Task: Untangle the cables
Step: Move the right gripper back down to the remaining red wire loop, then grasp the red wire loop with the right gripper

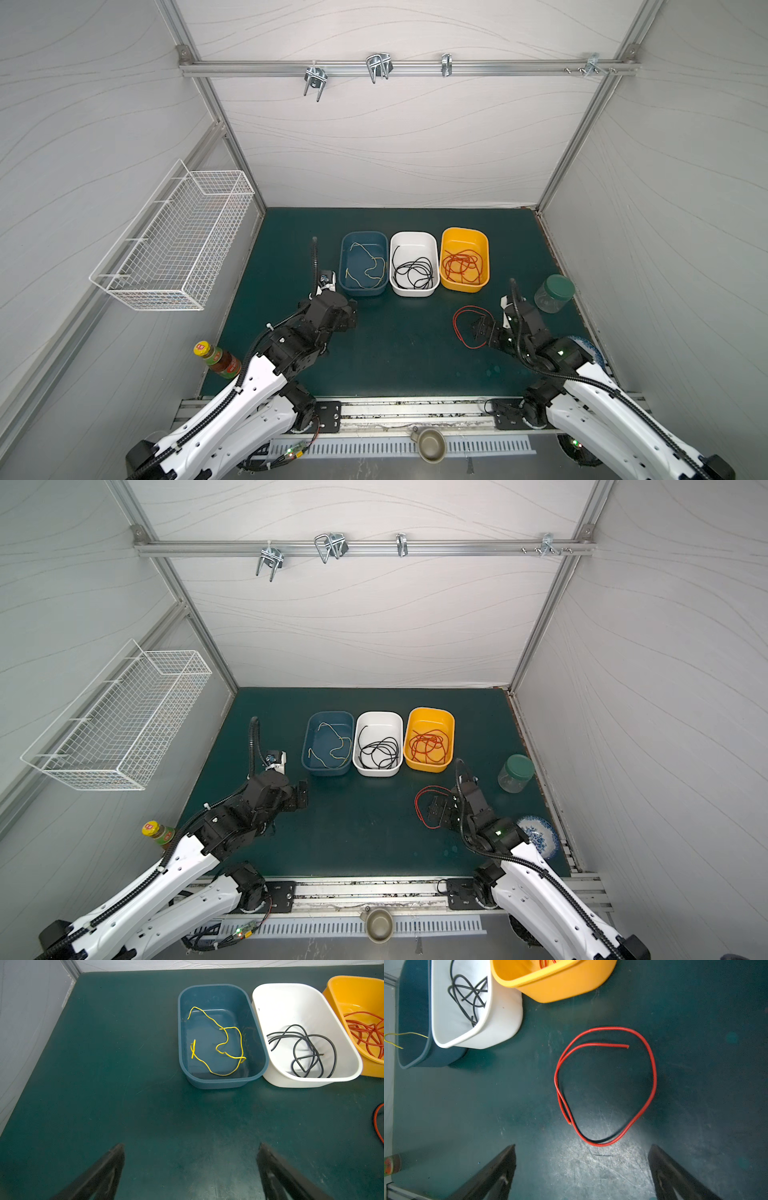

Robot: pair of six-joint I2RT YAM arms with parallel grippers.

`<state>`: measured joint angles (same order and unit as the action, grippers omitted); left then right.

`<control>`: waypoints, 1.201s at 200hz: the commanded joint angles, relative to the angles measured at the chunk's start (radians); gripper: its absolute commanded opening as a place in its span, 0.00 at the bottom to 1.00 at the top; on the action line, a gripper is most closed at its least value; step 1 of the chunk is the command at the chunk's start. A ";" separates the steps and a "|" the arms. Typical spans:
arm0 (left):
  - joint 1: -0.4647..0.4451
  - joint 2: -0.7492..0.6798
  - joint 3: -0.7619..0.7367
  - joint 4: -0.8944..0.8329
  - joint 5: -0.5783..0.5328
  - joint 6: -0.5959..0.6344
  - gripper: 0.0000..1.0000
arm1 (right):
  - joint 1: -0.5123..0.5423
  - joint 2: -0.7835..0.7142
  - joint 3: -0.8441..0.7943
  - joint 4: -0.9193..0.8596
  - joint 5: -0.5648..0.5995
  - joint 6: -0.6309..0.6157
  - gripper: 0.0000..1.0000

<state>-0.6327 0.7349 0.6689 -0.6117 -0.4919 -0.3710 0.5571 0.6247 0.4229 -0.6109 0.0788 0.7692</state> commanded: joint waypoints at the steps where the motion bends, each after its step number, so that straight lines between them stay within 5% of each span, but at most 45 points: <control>1: 0.004 -0.002 0.012 0.016 0.005 -0.014 1.00 | 0.010 -0.028 -0.039 -0.017 0.012 0.057 0.99; 100: 0.004 0.001 0.010 0.021 0.012 -0.011 1.00 | 0.017 -0.031 -0.136 0.039 -0.004 0.088 0.94; 180: 0.004 0.005 0.011 0.021 0.018 -0.009 1.00 | 0.017 0.050 -0.151 0.154 -0.007 0.104 0.68; 240: 0.004 0.001 0.010 0.020 0.021 -0.009 1.00 | 0.017 0.202 -0.108 0.210 0.055 0.108 0.59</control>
<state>-0.6327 0.7399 0.6689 -0.6113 -0.4702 -0.3710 0.5682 0.7834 0.2901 -0.4328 0.0902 0.8612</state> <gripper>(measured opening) 0.998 0.601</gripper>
